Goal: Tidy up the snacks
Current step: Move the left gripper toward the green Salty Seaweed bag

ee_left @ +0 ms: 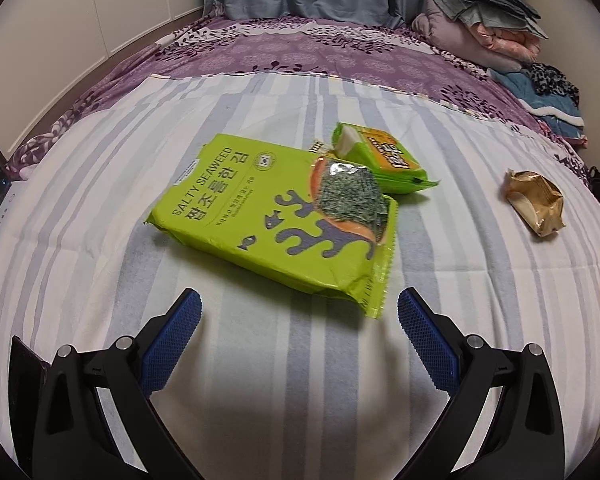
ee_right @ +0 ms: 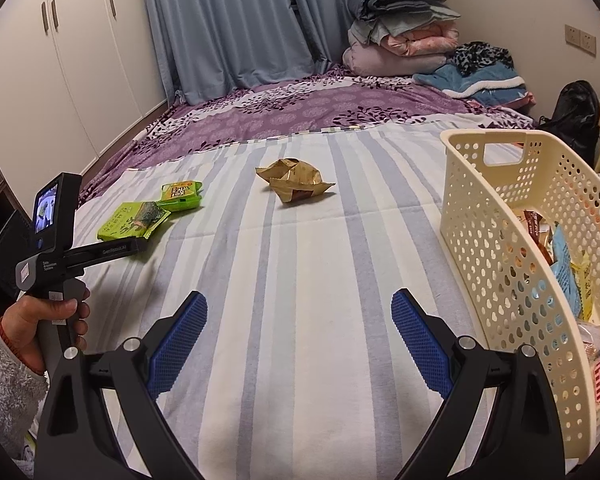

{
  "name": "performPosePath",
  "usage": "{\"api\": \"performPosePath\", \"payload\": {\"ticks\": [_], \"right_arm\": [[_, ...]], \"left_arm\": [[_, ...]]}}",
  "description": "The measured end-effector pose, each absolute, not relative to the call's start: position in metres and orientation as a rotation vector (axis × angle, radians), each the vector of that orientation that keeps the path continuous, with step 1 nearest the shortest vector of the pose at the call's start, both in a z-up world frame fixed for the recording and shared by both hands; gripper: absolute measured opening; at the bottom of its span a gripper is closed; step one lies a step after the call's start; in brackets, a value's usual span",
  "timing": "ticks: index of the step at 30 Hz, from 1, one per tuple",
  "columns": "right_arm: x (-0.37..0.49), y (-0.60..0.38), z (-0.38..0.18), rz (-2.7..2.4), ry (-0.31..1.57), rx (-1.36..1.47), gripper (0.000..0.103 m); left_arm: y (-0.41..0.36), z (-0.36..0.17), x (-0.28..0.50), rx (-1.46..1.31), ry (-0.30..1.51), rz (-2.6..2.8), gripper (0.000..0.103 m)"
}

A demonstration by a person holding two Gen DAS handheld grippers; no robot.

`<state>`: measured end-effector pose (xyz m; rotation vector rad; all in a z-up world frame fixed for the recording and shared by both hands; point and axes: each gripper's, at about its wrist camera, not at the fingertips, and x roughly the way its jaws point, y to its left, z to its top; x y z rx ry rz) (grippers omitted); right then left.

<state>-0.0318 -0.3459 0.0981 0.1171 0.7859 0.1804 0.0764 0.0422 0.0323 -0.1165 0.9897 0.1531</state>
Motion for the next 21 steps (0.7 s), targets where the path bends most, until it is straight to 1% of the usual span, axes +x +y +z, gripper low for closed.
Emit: {"api": "performPosePath", "payload": {"ticks": [9,21], "right_arm": [[-0.028,-0.330,0.098,0.221,0.792,0.097,0.093],[-0.028,-0.317,0.098,0.245,0.794,0.082,0.093]], "left_arm": [[0.073,0.025,0.061,-0.128,1.000,0.191,0.100],[0.148,0.020,0.024,-0.149,1.017,0.333,0.100]]}}
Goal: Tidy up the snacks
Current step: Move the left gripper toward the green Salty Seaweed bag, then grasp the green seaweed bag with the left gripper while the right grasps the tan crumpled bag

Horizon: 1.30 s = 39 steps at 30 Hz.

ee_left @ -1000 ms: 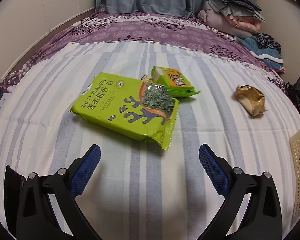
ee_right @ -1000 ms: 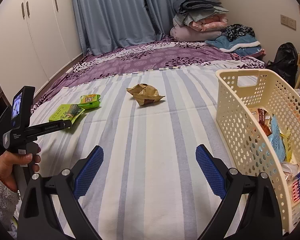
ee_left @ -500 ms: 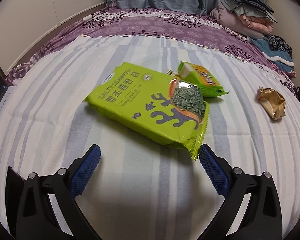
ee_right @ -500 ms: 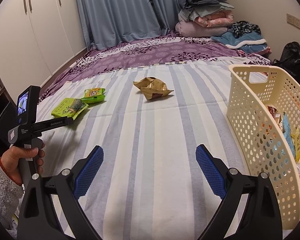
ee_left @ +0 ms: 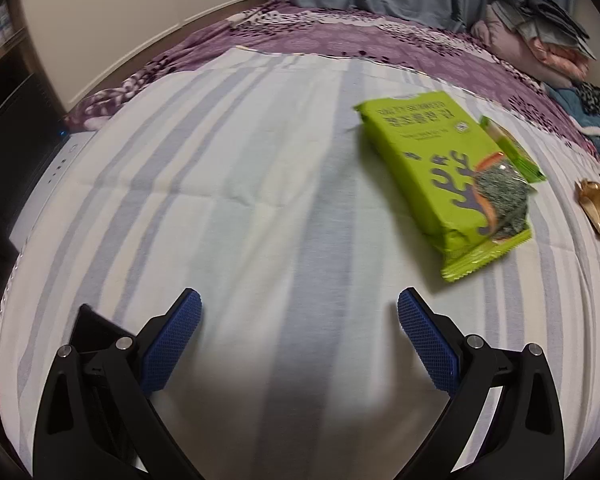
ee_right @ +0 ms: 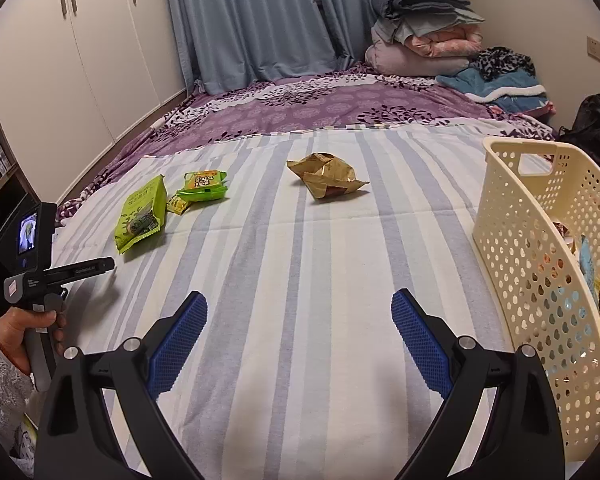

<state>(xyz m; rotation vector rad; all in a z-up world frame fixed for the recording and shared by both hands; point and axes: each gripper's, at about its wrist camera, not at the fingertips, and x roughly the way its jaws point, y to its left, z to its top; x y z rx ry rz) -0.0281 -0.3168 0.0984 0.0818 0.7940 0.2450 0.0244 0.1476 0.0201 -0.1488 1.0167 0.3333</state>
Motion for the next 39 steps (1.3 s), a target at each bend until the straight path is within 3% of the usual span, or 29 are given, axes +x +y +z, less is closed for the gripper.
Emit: {"api": "performPosePath", "payload": {"ticks": [7,20,39], "right_arm": [[-0.025,-0.307,0.097,0.263,0.797,0.070,0.093],[-0.021,-0.320,0.091,0.228,0.814,0.095,0.093],[0.038,-0.305,0.069,0.216,0.843,0.062,0.093]], "left_arm": [[0.140,0.044,0.025,-0.236,0.945,0.272,0.100],[0.088,0.059,0.096,-0.326,0.872,0.141,0.100],[0.108,0.018,0.147,-0.321,0.968,0.206,0.100]]}}
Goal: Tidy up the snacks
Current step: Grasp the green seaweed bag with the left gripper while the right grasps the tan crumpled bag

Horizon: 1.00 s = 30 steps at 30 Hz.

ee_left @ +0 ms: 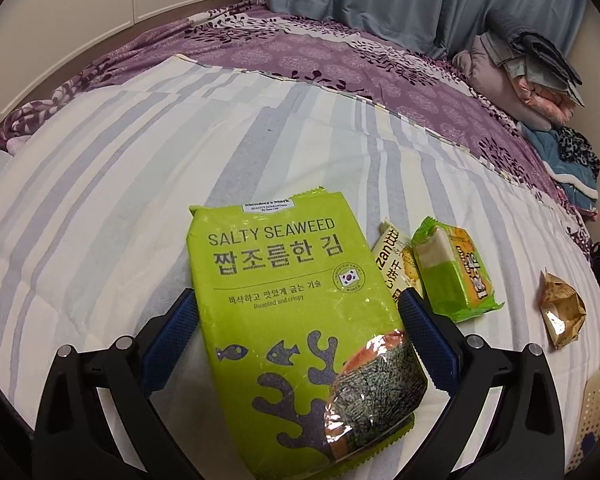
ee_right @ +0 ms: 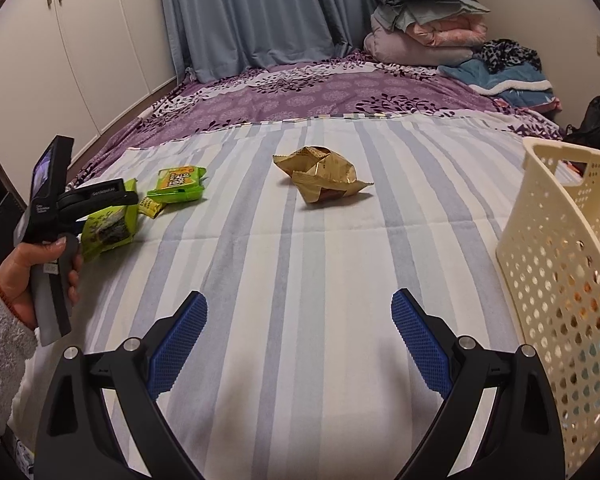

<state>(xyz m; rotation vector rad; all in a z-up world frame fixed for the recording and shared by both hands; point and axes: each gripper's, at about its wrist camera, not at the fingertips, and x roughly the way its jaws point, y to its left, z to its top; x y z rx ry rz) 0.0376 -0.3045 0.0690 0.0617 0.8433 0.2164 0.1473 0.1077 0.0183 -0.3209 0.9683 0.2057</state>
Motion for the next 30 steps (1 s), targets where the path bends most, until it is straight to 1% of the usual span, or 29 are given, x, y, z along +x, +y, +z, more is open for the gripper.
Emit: {"api": "performPosePath", "payload": {"ticks": [10,18,24,30], "right_arm": [[0.112,-0.302,0.059,0.179,0.836,0.029,0.093],[0.183,-0.301,0.047,0.166,0.881,0.030,0.093],[0.213,-0.287,0.036,0.194,0.911,-0.030,0.093],[0.228,-0.282,0.024,0.206,0.950,-0.014,0.093]], "left_arm": [[0.113,0.013,0.144,-0.362,0.957,0.157,0.100],[0.113,0.013,0.145,-0.360,0.968,0.145,0.100],[0.111,0.012,0.145,-0.350,0.974,0.141,0.100],[0.105,0.011,0.147,-0.309,0.986,0.139,0.100]]}}
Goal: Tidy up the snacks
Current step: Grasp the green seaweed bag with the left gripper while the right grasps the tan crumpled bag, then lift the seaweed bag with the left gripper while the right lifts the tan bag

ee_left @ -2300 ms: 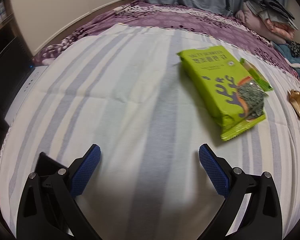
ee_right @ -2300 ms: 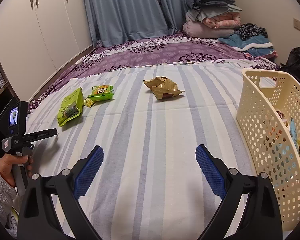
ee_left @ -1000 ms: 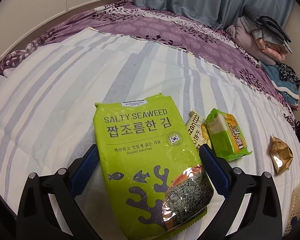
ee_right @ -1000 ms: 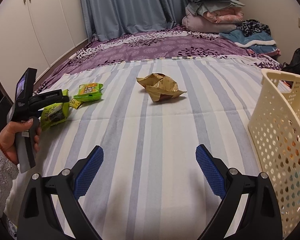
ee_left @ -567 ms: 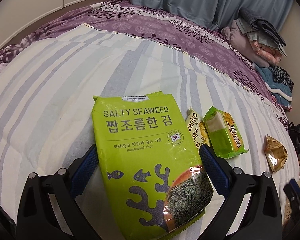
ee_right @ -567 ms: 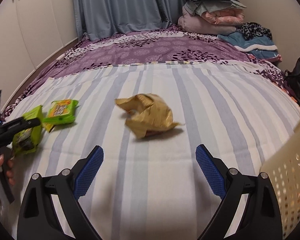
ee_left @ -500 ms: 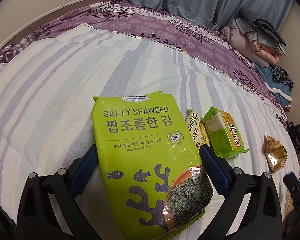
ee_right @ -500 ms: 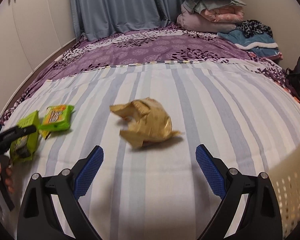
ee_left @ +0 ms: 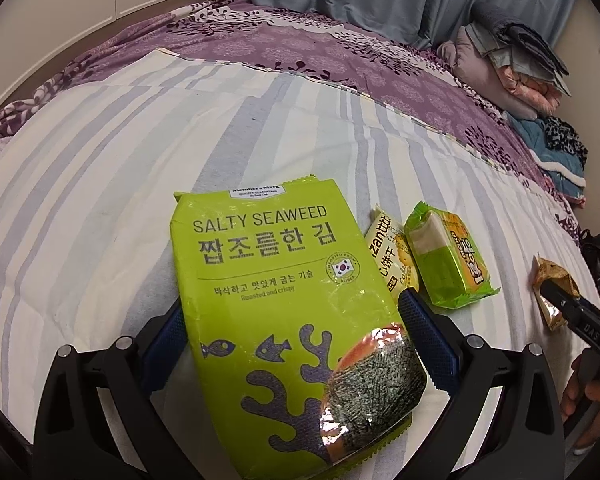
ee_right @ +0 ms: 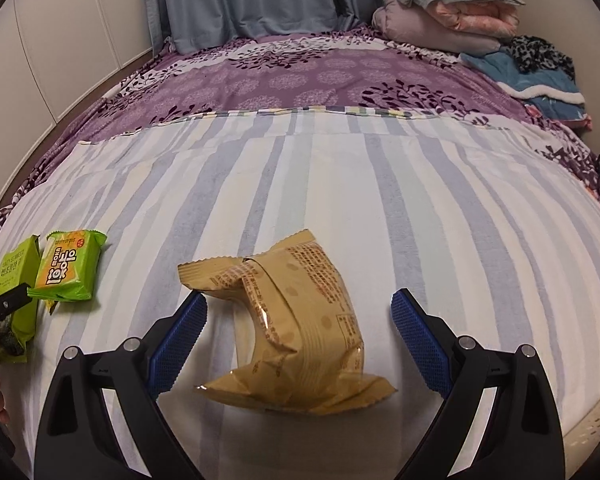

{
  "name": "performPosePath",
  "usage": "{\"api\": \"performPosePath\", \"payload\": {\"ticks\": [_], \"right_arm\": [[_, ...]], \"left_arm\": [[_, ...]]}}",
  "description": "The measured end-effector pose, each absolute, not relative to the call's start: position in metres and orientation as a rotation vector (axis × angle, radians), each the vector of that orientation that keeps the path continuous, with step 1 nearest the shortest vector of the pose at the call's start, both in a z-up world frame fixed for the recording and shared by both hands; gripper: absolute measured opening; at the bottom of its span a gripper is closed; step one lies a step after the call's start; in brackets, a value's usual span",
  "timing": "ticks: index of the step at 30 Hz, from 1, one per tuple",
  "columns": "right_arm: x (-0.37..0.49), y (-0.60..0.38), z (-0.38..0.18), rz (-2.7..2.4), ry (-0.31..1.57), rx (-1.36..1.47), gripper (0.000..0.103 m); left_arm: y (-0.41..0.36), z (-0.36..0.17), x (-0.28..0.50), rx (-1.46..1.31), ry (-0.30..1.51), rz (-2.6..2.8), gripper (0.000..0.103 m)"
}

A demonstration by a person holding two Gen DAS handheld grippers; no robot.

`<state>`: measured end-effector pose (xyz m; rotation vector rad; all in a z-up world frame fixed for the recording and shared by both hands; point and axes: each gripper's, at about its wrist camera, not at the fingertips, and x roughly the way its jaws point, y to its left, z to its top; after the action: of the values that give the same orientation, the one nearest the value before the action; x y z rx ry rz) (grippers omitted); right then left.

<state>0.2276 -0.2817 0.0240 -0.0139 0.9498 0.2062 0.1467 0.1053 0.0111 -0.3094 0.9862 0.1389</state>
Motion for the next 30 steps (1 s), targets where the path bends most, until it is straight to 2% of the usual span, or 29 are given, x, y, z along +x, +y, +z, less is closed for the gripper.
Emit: {"api": "performPosePath", "payload": {"ticks": [8,10,11,14,19,30], "right_arm": [[0.235,-0.273,0.018,0.206,0.968,-0.050,0.092],[0.235,-0.272,0.018,0.187,0.966,-0.072,0.087],[0.234,-0.272,0.019,0.174,0.963,-0.088,0.080],[0.232,-0.275,0.022,0.176,0.959,-0.089,0.067],[0.222,-0.281,0.025,0.173,0.958,-0.065,0.065],[0.182,-0.296,0.043,0.191,0.921,0.012,0.062]], "left_arm": [[0.098,0.010,0.149,-0.249,0.994,0.142,0.100],[0.098,0.011,0.148,-0.248,0.992,0.138,0.100],[0.098,0.011,0.148,-0.247,0.990,0.138,0.100],[0.096,0.014,0.144,-0.221,0.972,0.141,0.095],[0.095,0.020,0.139,-0.192,0.947,0.151,0.083],[0.098,0.032,0.124,-0.194,0.916,0.157,0.080]]}}
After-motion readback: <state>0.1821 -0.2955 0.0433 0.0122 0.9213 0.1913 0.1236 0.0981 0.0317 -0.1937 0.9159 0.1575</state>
